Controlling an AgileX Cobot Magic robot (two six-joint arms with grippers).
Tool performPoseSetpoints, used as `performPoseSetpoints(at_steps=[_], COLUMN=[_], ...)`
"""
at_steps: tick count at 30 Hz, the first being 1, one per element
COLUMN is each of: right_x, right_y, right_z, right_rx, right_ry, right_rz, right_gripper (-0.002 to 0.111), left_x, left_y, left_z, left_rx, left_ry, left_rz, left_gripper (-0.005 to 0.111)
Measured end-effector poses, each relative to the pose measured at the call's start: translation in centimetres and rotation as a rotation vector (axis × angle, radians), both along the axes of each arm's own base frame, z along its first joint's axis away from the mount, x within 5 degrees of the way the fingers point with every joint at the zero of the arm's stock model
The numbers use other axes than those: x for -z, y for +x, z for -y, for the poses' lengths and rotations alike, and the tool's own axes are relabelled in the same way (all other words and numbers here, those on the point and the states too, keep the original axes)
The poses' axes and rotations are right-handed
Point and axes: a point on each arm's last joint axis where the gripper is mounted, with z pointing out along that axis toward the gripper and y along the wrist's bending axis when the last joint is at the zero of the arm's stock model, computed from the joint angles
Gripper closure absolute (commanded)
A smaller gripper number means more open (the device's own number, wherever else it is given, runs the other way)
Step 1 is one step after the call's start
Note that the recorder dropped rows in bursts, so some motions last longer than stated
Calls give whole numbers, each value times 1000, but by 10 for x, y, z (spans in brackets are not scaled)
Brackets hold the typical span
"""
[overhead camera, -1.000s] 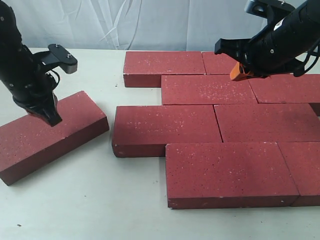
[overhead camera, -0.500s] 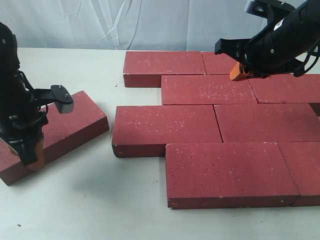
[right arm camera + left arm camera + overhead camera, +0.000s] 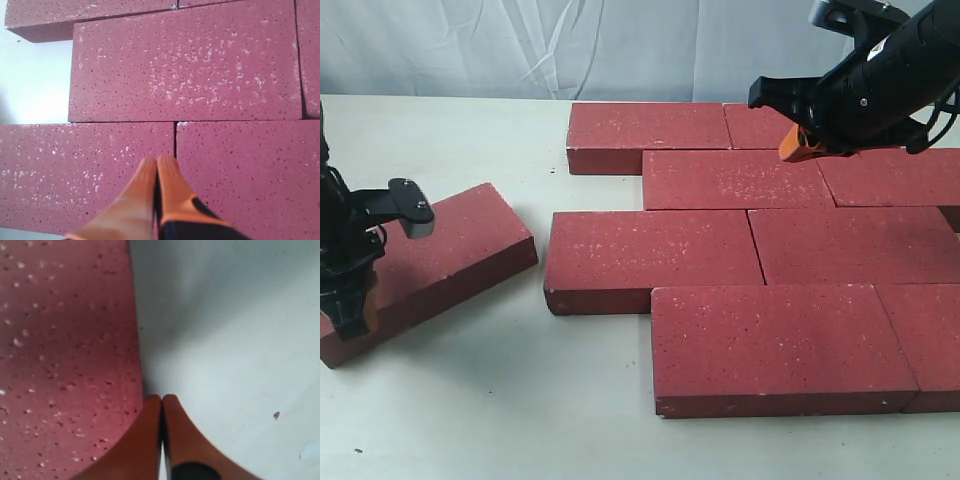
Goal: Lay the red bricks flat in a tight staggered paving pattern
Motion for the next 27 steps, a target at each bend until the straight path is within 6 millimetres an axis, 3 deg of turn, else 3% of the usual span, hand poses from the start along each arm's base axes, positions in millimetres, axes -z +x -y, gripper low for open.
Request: performPoseSetpoints(at_steps=[11, 19, 27], right_x=[0, 0, 0], right_y=[0, 0, 0], right_z=[0, 0, 0], right_rx=[0, 0, 0], right_ry=[0, 0, 0], right_rz=[0, 0, 0], right_gripper=[109, 109, 109], left_x=[1, 0, -1], left_y=[17, 32, 24], left_z=[-20, -21, -8], left_rx=[-131, -170, -191], left_ry=[15, 6, -133], left_rz=[168, 330, 222], left_gripper=[107, 107, 107])
